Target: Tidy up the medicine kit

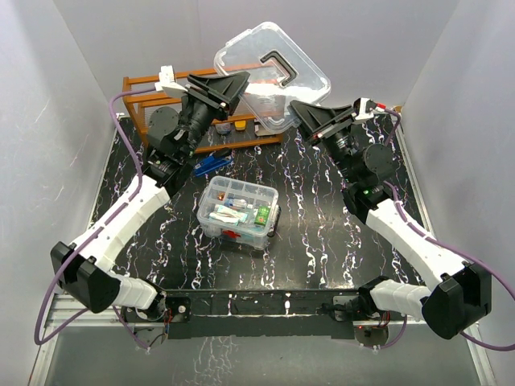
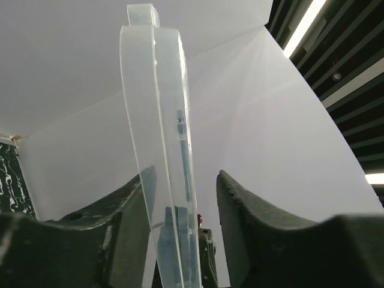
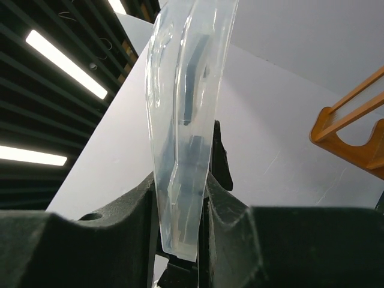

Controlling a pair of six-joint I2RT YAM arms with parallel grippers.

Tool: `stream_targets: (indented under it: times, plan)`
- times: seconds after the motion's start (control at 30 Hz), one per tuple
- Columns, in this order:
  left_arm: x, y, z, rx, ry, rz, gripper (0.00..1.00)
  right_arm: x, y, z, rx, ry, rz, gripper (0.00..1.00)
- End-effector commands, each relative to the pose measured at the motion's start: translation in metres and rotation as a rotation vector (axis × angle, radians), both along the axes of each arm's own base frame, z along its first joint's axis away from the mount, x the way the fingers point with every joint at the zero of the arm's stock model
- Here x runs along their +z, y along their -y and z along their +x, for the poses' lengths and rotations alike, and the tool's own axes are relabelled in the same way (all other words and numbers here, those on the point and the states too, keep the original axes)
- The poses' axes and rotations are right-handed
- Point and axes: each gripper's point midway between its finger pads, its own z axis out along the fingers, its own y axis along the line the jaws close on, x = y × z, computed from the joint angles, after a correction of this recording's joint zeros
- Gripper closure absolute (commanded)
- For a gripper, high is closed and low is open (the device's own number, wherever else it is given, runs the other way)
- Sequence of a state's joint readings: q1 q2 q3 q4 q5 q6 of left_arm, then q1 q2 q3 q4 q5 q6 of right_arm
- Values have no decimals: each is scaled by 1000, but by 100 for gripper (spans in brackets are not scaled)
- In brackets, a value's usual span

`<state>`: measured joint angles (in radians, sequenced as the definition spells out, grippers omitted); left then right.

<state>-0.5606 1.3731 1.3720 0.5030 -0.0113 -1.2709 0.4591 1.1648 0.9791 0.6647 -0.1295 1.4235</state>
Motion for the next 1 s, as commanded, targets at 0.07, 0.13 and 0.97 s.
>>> stream_targets:
  times: [0.07, 0.13, 0.97]
  plan:
    - [7, -21, -15, 81, -8, 70, 44, 29, 8, -23, 6, 137, 47, 81]
    - [-6, -24, -12, 110, -35, 134, 36, 27, 7, -24, 13, 142, 45, 80]
    - [-190, -164, -29, 334, -391, 947, 16, -29, -9, -1, -10, -2, -152, 82]
